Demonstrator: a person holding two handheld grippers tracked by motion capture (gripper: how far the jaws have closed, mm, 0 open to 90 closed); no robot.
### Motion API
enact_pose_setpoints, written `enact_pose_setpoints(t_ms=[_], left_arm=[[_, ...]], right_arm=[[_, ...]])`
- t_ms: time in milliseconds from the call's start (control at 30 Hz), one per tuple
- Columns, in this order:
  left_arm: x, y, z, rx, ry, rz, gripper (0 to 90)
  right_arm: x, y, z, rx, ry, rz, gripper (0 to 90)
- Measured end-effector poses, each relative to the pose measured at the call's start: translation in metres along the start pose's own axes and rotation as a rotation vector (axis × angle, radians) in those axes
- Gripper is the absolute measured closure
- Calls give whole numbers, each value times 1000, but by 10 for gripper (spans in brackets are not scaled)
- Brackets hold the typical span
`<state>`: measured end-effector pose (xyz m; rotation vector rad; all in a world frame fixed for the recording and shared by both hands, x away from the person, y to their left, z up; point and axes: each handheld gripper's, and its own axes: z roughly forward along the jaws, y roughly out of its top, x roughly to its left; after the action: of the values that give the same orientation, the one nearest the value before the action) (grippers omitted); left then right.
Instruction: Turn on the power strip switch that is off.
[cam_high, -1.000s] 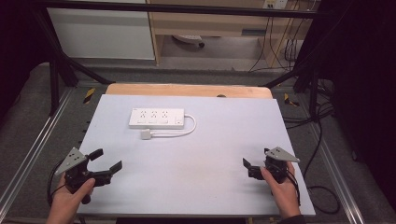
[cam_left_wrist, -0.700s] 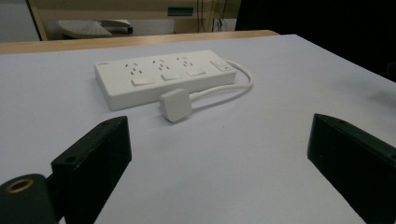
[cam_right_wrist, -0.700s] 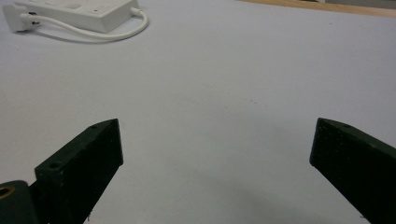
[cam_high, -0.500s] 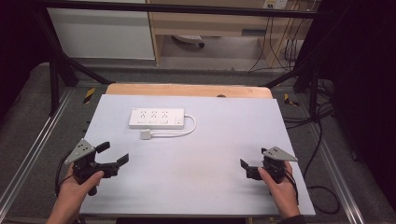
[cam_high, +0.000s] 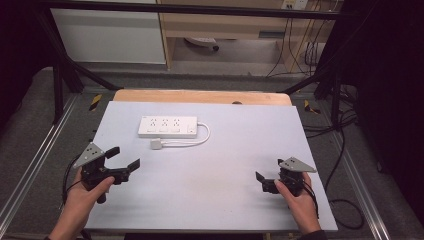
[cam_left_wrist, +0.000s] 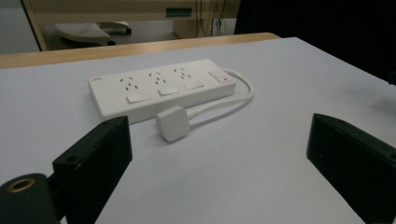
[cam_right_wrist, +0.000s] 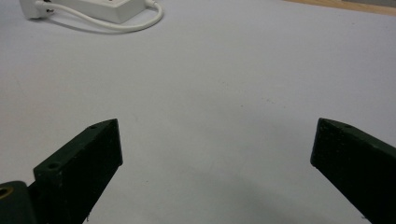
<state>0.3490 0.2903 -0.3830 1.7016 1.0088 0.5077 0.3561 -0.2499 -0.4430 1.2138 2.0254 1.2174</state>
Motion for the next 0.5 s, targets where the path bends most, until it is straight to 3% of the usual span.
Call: enact_pose_setpoints(t_ms=[500], left_arm=[[-5,20,12,1,-12,24,71]], right_arm=[[0,0,1,2,4,-2,25]])
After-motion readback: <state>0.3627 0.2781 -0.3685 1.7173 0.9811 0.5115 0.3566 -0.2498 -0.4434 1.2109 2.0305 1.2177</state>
